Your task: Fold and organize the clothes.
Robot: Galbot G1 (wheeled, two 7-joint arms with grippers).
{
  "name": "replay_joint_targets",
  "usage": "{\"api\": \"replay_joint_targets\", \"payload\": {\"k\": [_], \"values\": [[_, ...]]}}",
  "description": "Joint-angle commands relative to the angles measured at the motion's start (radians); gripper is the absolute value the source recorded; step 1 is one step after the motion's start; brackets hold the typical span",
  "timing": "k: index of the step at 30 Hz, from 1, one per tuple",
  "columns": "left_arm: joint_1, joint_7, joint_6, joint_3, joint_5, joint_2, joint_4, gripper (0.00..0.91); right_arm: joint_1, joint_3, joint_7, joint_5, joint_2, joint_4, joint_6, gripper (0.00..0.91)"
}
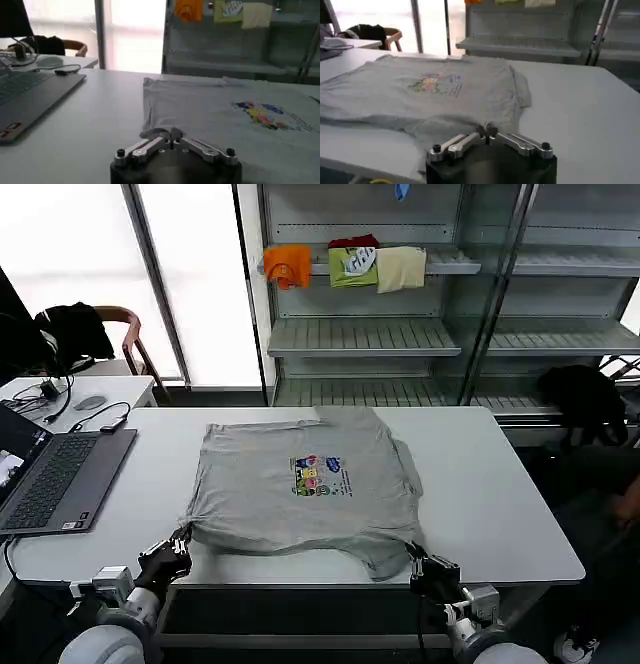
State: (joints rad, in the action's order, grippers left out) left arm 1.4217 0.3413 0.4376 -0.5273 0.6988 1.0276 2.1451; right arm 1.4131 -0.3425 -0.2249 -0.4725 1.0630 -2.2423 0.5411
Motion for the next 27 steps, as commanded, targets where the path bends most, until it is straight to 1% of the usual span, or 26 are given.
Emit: {"api": "replay_joint_targets", "payload": {"k": [1, 5, 9, 12, 13, 16, 22, 27], "values": [[-0.214, 0.051, 0.005, 0.067, 0.020, 0.025, -0.041, 0.000, -0.220, 0.009, 0.006, -0.064, -0.005, 0.106, 0.034, 0.000], [-0.289, 0.081, 0.015, 0.111, 0.019, 0.048, -0.095, 0.000, -0.289, 0.025, 0.015, -0.066, -0.008, 0.160, 0.034, 0.000], [-0.343, 0.101, 0.016, 0.146, 0.014, 0.060, -0.155, 0.000, -0.432, 0.062, 0.026, -0.064, -0.010, 0.239, 0.031, 0.000], [-0.388, 0.110, 0.016, 0.162, 0.011, 0.067, -0.213, 0.000, -0.518, 0.092, 0.029, -0.060, -0.001, 0.309, 0.020, 0.000], [-0.406, 0.111, 0.016, 0.169, 0.007, 0.069, -0.233, 0.000, -0.552, 0.107, 0.031, -0.059, 0.004, 0.347, 0.005, 0.000], [-0.438, 0.121, 0.015, 0.179, 0.004, 0.080, -0.266, 0.000, -0.607, 0.129, 0.037, -0.051, 0.019, 0.410, -0.008, 0.000], [-0.476, 0.125, 0.012, 0.192, -0.010, 0.094, -0.333, 0.000, -0.657, 0.166, 0.057, -0.005, 0.046, 0.504, -0.043, 0.000], [-0.501, 0.119, 0.009, 0.205, -0.024, 0.103, -0.380, 0.010, -0.663, 0.180, 0.068, 0.019, 0.062, 0.550, -0.054, 0.000]]}}
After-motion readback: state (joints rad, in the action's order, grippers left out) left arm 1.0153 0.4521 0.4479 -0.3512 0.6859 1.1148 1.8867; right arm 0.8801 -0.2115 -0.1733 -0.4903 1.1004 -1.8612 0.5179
